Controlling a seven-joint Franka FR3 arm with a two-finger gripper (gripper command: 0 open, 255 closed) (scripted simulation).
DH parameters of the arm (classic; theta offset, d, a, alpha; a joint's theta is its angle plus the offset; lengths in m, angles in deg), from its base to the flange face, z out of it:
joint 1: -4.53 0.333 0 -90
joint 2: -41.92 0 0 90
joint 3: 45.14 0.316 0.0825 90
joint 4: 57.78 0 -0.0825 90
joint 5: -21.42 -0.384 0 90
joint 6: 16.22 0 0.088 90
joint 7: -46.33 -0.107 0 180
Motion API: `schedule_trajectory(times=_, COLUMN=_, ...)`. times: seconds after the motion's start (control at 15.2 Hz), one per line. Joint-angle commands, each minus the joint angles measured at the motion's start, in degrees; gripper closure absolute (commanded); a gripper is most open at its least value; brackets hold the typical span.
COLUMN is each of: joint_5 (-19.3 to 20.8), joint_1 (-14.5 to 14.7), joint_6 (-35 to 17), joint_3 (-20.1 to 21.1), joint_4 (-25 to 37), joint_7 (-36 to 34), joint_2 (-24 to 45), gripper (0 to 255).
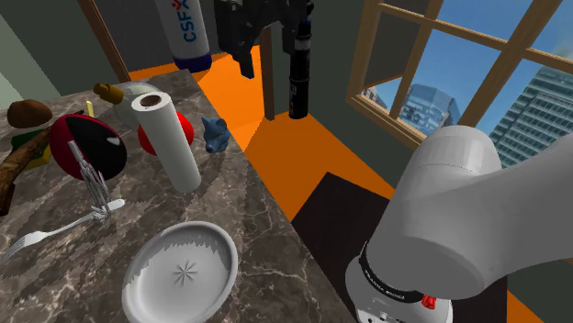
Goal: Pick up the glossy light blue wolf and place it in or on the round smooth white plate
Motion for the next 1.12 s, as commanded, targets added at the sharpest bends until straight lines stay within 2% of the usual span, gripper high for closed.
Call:
schedule_trajectory(times=0.0, joint_5=0.0, joint_1=0.0, joint_6=0.0, joint_3=0.0, joint_4=0.0, joint_7=0.0, joint_2=0.0, gripper=0)
schedule_trajectory(times=0.53, joint_5=-1.0, joint_1=-1.1, joint_6=-15.6, joint_3=3.0, joint_4=-2.3, joint_7=-8.7, joint_2=13.1, gripper=0)
schedule_trajectory(times=0.99, joint_5=-0.3, joint_1=-2.4, joint_6=-27.5, joint_3=5.2, joint_4=0.5, joint_7=-16.3, joint_2=27.7, gripper=0)
schedule_trajectory(times=1.06, joint_5=-0.2, joint_1=-2.4, joint_6=-27.7, joint_3=5.3, joint_4=0.6, joint_7=-16.5, joint_2=28.0, gripper=0)
